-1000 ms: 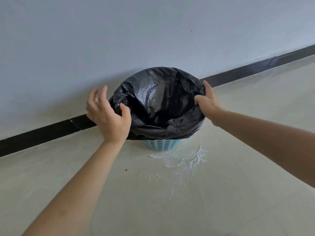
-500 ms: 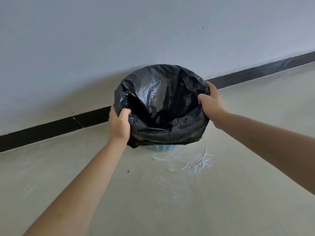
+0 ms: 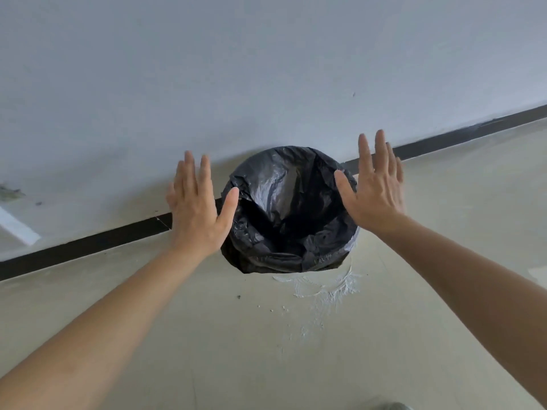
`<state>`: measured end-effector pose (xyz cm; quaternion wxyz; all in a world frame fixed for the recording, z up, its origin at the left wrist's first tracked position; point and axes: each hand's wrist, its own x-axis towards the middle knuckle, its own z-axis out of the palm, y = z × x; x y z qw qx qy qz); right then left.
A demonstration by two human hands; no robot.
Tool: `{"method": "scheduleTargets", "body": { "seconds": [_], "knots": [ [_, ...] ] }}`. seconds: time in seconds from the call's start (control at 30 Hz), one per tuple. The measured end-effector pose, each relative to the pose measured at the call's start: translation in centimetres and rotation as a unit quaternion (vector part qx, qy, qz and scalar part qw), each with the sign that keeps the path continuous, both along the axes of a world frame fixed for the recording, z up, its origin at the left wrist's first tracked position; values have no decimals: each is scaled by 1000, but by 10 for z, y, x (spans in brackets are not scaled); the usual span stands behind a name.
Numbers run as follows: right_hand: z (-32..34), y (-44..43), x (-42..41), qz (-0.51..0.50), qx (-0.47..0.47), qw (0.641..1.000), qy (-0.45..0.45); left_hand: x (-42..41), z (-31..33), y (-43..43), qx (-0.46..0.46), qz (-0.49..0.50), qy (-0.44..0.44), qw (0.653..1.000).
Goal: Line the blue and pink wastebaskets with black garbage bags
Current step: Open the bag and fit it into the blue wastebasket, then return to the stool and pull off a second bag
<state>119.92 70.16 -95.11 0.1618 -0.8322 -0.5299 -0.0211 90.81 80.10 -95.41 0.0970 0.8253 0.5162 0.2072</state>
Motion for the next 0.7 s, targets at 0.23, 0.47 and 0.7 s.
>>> {"method": "scheduleTargets", "body": {
  "seconds": [0.23,0.47,0.7],
  "knots": [
    [240,39,-16,112,65,983,-132,-2,244,25,132,-31,61,989],
    [596,56,-28,170,164,955,-180,-16,600,36,264,-48,57,962],
    [880,60,-68,200,287,916,-197,-70,910,18,363,39,29,930]
  ]
}}
